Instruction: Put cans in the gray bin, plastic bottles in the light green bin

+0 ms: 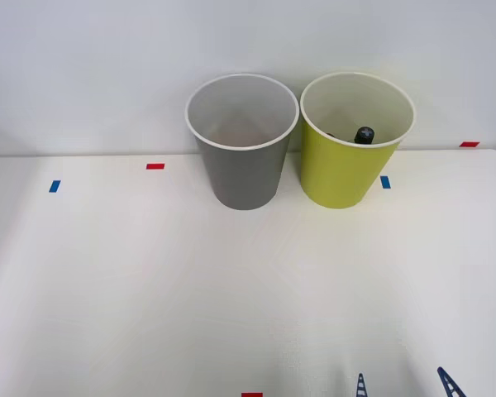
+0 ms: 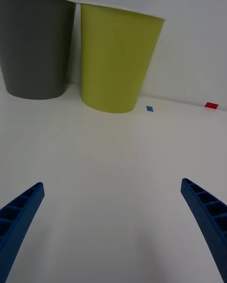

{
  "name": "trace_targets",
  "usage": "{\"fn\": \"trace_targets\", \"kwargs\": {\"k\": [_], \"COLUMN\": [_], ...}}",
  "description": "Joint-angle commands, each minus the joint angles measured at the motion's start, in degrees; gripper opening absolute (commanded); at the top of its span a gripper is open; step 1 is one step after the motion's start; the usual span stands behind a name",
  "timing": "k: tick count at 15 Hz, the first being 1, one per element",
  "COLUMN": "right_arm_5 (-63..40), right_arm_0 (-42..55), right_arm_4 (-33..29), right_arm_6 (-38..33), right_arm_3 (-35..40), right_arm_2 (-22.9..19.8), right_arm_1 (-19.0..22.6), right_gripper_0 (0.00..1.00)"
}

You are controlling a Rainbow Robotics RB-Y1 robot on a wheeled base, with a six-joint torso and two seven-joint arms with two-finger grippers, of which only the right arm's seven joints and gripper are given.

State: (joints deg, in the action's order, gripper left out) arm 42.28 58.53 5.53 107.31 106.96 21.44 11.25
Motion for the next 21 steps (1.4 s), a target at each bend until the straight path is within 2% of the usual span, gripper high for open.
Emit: {"fn": "trace_targets", "kwargs": {"k": [1, 21], "right_arm_5": [-0.01, -0.01], "right_arm_0": [0.0, 0.0], "right_arm_4": [0.01, 0.01], "right_arm_6": [0.0, 0.0], "right_arm_3": [0.0, 0.0], "right_arm_2": [0.0, 0.0], "right_arm_1": [0.0, 0.0], "right_gripper_0": [1.0, 1.0]}}
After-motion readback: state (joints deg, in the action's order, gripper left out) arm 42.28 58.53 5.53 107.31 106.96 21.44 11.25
